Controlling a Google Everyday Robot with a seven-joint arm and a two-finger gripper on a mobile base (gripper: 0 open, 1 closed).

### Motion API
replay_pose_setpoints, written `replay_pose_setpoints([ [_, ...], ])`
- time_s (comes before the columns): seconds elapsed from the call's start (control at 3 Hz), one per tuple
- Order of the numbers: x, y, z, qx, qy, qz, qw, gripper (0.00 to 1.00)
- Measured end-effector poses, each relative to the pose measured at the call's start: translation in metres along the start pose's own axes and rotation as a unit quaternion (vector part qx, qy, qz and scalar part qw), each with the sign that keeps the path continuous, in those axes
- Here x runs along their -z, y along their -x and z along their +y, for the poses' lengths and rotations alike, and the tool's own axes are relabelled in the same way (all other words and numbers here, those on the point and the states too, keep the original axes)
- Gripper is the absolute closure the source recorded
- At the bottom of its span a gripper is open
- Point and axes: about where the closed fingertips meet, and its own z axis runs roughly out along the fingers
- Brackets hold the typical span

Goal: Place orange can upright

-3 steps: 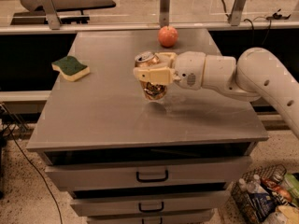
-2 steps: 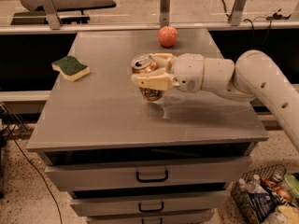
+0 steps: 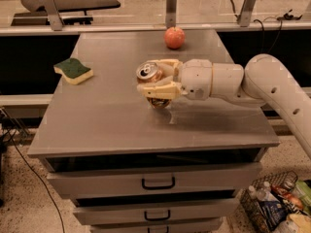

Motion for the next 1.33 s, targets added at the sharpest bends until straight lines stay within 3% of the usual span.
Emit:
replay_pose_setpoints([
  [0.33, 0.003, -0.001, 0.001, -0.008, -0.001, -0.009, 0.9999, 1.00],
  [1.0, 0.047, 0.008, -0.002, -0.022, -0.019, -0.024, 0.9993, 1.00],
  [1.33, 0.064, -0.002, -0.002, -0.039, -0.021, -0.038, 0.9983, 0.82],
])
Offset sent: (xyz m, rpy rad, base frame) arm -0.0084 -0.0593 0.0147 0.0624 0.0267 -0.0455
